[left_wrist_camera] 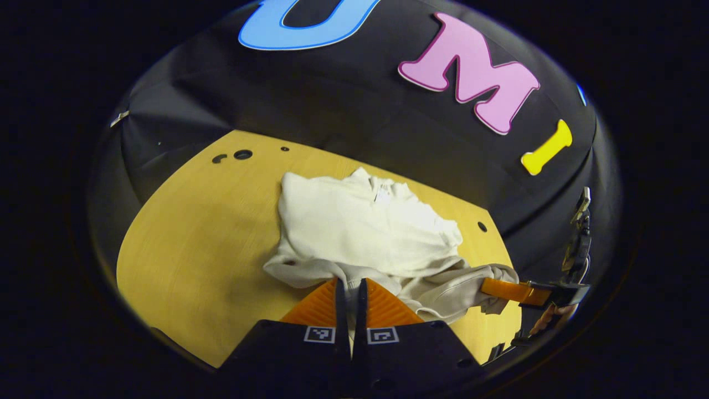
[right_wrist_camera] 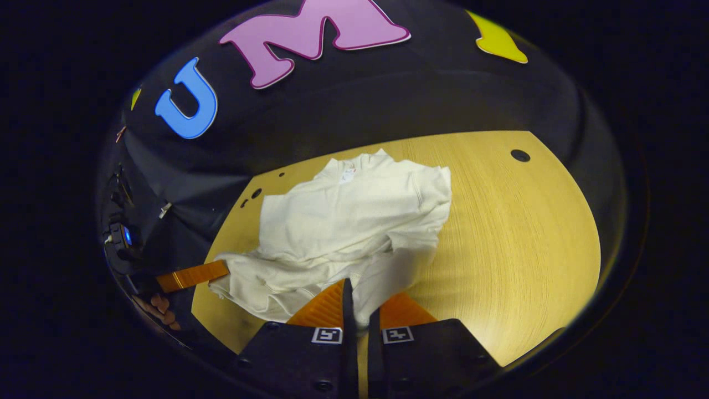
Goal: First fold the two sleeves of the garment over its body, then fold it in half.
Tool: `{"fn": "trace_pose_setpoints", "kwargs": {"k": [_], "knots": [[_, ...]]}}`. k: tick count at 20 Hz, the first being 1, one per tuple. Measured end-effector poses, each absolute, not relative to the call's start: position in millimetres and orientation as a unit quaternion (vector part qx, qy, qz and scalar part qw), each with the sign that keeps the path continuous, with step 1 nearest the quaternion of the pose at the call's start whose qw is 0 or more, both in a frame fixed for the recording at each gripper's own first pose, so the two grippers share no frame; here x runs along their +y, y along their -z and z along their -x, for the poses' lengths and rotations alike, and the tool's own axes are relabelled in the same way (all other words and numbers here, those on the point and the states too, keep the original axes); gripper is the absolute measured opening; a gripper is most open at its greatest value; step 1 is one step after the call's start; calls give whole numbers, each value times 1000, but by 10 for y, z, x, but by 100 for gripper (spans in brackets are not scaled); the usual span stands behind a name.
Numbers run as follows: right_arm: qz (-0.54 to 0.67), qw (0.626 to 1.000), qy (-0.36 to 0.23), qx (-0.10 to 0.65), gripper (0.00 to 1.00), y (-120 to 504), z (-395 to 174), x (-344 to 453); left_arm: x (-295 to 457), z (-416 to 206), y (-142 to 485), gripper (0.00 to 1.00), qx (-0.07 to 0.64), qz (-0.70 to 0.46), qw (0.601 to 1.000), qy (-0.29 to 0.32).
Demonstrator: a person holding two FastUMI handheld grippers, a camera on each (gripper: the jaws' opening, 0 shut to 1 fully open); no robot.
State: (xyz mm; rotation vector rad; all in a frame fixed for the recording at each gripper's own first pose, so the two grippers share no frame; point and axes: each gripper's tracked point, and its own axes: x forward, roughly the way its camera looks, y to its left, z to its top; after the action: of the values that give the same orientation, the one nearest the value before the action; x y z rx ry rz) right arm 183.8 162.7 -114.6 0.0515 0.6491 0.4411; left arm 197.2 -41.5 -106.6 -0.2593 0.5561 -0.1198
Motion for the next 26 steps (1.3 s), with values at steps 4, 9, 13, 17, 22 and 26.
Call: {"fn": "trace_pose_setpoints", "kwargs": {"k": [4,9,13,17,22,26], "knots": [[-34,935,-217,278,11,698,-2528,1916,-493,-2650,673,7,264,153,950,66],[-98,947,-162,261,11,550,-3432,2044,-420,-3512,599,6,283,225,931,48],[-110,951,-119,265,17,813,-4097,2042,-220,-4317,964,16,279,262,924,11],[-106,945,-112,288,59,1302,-4382,2010,162,-4661,1241,62,267,212,940,-23],[-22,959,-124,254,98,1243,-4233,1906,267,-4504,1012,94,233,143,962,-26],[2,968,-130,215,98,942,-3985,1810,76,-4253,694,96,185,42,982,-16]]}}
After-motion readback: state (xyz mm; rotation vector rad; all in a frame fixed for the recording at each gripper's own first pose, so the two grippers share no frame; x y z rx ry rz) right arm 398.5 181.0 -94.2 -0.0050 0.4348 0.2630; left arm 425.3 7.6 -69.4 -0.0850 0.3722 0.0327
